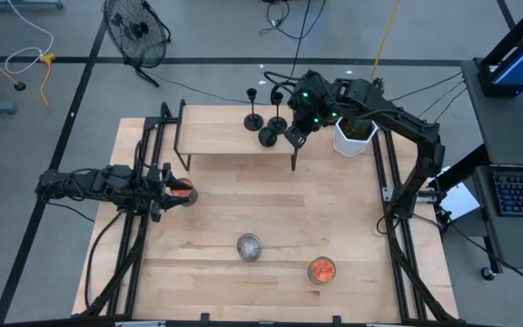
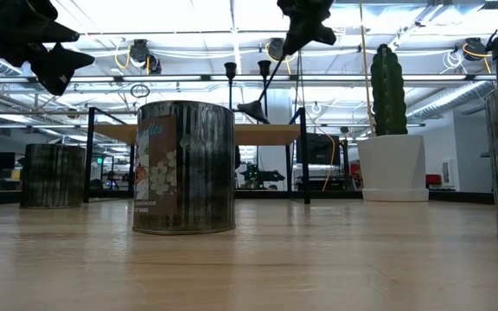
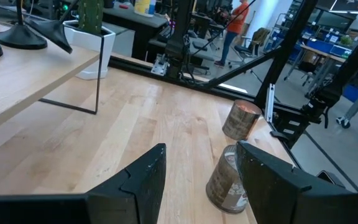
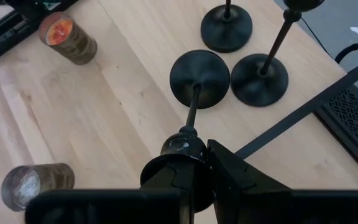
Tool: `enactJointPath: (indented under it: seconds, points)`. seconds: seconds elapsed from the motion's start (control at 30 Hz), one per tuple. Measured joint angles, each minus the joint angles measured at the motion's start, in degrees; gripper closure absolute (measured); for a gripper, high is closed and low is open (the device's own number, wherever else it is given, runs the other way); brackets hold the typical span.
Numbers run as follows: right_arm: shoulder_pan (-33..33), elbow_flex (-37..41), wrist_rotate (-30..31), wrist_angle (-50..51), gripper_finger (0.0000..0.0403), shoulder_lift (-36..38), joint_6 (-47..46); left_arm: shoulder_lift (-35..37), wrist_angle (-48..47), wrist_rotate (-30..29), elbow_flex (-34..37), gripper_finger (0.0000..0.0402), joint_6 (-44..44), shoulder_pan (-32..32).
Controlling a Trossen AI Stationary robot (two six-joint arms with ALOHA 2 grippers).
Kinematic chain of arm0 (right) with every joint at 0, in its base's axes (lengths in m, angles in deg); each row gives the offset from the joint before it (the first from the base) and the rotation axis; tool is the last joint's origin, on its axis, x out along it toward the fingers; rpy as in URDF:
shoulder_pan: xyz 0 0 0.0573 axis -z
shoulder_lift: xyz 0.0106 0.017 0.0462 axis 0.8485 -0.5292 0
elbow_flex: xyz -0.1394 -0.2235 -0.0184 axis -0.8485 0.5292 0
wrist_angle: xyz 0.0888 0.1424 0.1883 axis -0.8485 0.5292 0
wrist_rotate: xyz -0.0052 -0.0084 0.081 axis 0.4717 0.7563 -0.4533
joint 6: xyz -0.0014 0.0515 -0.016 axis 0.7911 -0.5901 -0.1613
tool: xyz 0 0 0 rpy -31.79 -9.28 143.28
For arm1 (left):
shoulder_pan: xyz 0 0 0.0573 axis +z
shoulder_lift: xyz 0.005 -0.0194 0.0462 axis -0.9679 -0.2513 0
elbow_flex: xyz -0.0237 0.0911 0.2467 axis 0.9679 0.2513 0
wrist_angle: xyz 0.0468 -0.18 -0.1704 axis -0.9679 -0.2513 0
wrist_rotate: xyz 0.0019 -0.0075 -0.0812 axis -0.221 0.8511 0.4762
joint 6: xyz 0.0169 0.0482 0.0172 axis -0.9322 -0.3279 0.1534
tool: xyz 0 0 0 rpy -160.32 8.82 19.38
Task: Pick & Place candle stick holders
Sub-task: Put the black candle holder on the shelf
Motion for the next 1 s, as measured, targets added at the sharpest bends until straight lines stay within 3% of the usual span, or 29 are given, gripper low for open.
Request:
enactJointPath:
  seconds: [0.27, 0.6, 1.0]
  points:
    - [0.00, 0.00, 0.02, -0.07, 0.0378, 0.00, 1.22, 0.00, 0.01, -0.01, 0.00, 0.0201, 0.00, -0.02]
    - [0.04, 0.00, 1.34, -3.88, 0.0338, 0.00, 3.80, 0.00, 0.01, -0.01, 0.00, 0.0201, 0.00, -0.02]
    - [0.04, 0.24, 1.62, -5.23, 0.0335, -0.23, 5.86, 0.00, 0.01, -0.01, 0.00, 0.0201, 0.00, 0.00]
